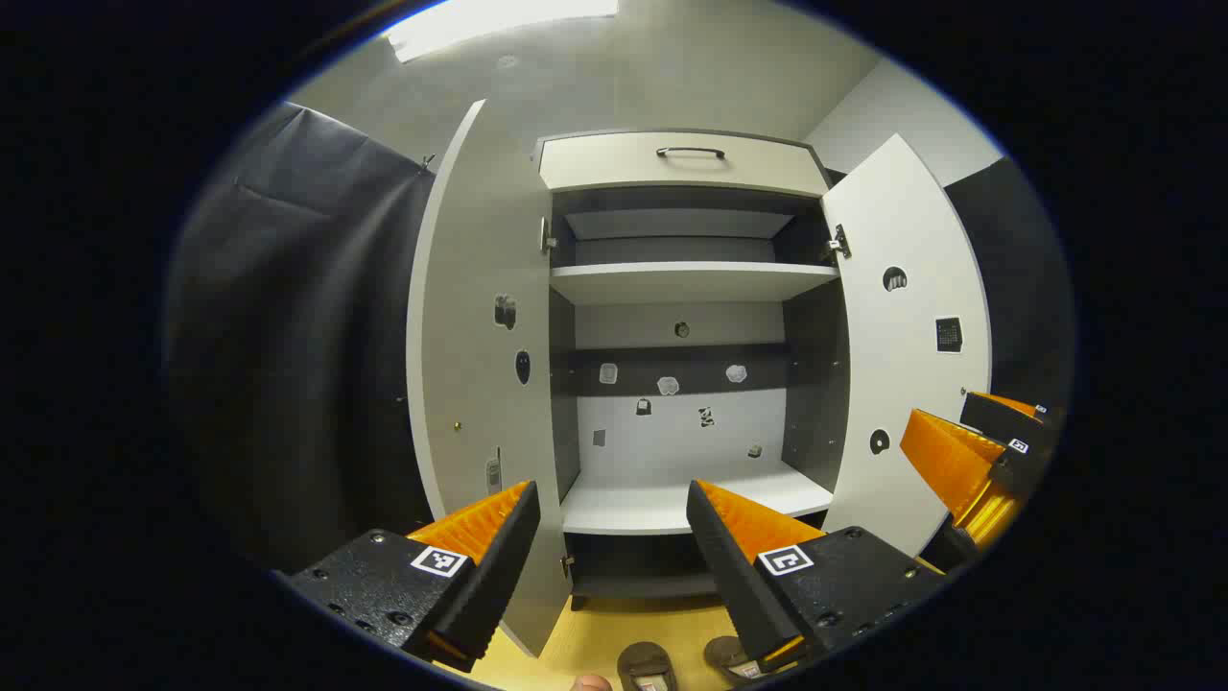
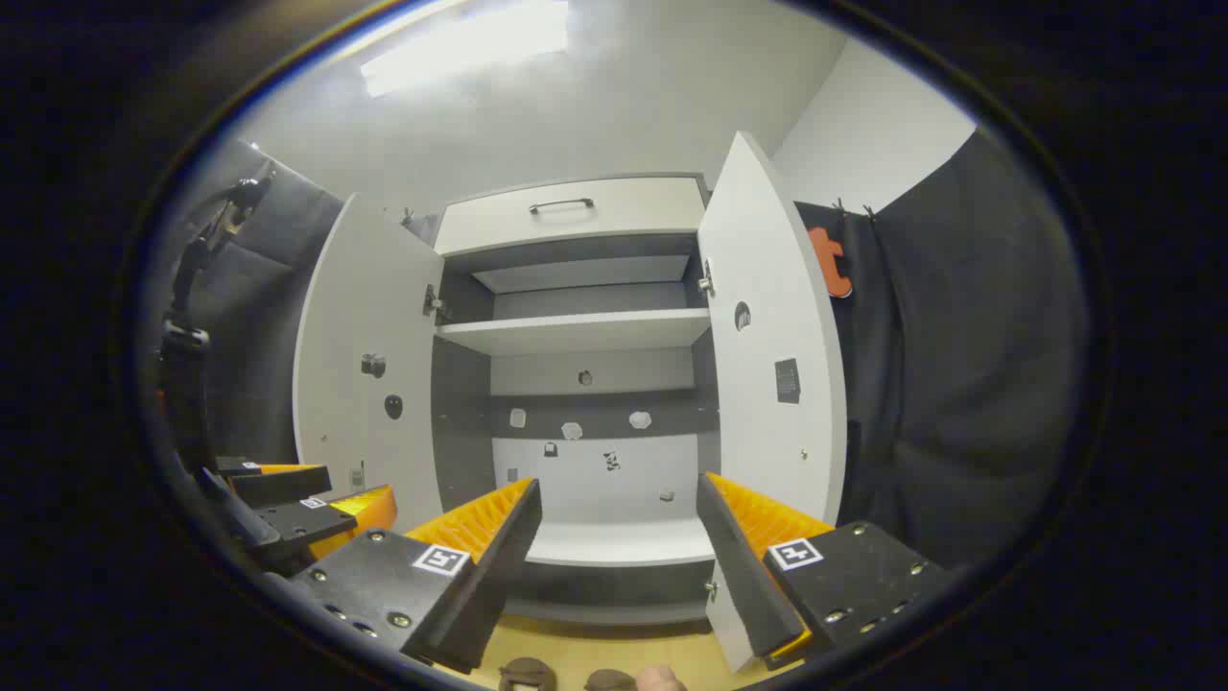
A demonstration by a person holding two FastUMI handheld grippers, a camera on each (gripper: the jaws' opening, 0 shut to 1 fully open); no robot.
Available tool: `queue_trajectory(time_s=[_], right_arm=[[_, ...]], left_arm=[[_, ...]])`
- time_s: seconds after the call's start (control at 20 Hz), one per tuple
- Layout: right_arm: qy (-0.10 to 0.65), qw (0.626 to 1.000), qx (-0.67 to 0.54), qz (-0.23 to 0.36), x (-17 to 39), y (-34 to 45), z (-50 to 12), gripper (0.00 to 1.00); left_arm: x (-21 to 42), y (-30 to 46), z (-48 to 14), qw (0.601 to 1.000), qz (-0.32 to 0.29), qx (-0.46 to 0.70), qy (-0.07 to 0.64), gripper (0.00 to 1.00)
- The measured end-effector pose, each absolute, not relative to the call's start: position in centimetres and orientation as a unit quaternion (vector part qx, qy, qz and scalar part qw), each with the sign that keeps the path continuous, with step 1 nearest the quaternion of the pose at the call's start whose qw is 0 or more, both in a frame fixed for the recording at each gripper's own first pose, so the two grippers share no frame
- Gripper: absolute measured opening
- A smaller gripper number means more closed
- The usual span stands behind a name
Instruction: Grab one shoe with the right hand and put it into the shoe cabinet, grab the other shoe with the left hand and put it into the shoe cabinet; then close the right door with the right hand and the left door with the left hand.
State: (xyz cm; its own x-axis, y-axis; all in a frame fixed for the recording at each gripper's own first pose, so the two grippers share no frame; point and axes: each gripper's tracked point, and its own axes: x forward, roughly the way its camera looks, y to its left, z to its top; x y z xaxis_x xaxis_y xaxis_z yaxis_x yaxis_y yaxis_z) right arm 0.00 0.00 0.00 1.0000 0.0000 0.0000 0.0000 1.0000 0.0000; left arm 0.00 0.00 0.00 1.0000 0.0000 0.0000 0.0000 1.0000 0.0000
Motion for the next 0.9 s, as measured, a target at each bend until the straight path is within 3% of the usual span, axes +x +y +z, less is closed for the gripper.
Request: queue_trajectory(time_s=[0.9], right_arm=[[0.033,0.999,-0.008,0.011,0.0,0.8,-2.1,0.94]], left_arm=[[-1.9,1.9,0.3,1.000,0.028,0.009,-0.006,0.94]])
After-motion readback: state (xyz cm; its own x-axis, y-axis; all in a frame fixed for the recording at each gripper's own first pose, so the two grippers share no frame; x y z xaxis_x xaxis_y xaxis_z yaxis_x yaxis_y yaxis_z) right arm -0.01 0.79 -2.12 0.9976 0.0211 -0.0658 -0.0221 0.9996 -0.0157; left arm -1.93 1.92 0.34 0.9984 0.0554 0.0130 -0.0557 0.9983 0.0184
